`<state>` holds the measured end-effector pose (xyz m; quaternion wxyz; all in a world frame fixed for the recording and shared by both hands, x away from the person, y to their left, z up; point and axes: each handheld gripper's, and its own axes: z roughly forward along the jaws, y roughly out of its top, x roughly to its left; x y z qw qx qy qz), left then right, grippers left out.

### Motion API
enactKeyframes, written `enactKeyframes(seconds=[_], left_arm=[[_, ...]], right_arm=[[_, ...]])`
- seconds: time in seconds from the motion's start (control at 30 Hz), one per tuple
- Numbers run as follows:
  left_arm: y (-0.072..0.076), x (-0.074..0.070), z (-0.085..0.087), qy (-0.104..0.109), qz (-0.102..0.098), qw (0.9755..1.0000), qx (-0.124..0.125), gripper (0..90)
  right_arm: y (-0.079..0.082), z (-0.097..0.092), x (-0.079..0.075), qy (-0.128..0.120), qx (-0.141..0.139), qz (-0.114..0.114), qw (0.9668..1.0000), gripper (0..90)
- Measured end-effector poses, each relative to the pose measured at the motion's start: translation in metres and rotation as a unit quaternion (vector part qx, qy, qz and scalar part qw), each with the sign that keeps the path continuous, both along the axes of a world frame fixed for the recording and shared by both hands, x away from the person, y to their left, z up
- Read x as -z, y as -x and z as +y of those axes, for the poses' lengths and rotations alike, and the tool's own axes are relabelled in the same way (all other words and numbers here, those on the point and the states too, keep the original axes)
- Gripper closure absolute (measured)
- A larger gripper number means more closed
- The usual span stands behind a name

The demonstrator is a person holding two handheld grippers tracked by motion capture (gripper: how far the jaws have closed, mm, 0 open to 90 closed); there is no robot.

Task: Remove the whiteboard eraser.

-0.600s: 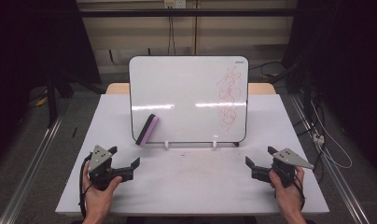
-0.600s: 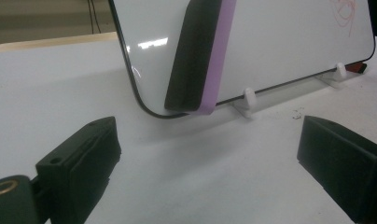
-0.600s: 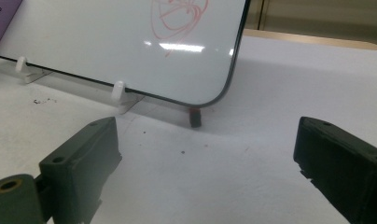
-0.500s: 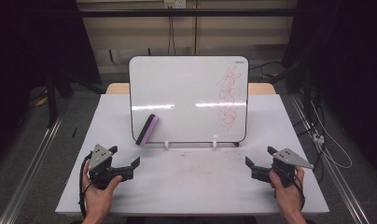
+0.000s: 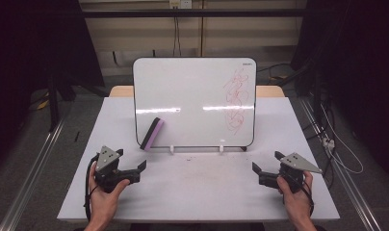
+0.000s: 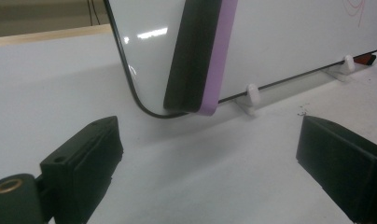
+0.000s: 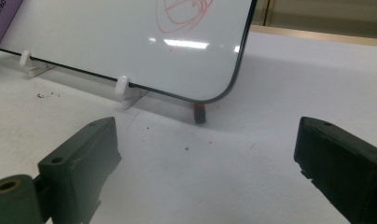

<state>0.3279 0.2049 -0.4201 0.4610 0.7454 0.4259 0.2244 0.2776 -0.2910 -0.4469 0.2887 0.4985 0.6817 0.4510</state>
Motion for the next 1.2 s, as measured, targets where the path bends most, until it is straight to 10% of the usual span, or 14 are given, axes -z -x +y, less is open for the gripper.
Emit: enactKeyframes(seconds=[0.9,1.2], left_arm=[[-0.051,-0.044,-0.036,-0.057,-0.029,0.998,0.007,11.9],[-0.05,-0.022,-0.04,-0.086,-0.003,0.9963,0.006,16.9]], right_arm=[[-0.004,0.002,0.0,0.0,0.004,0.004,1.0,6.0],[-0.003,0.003,0.001,0.001,0.001,0.005,1.0,5.9]])
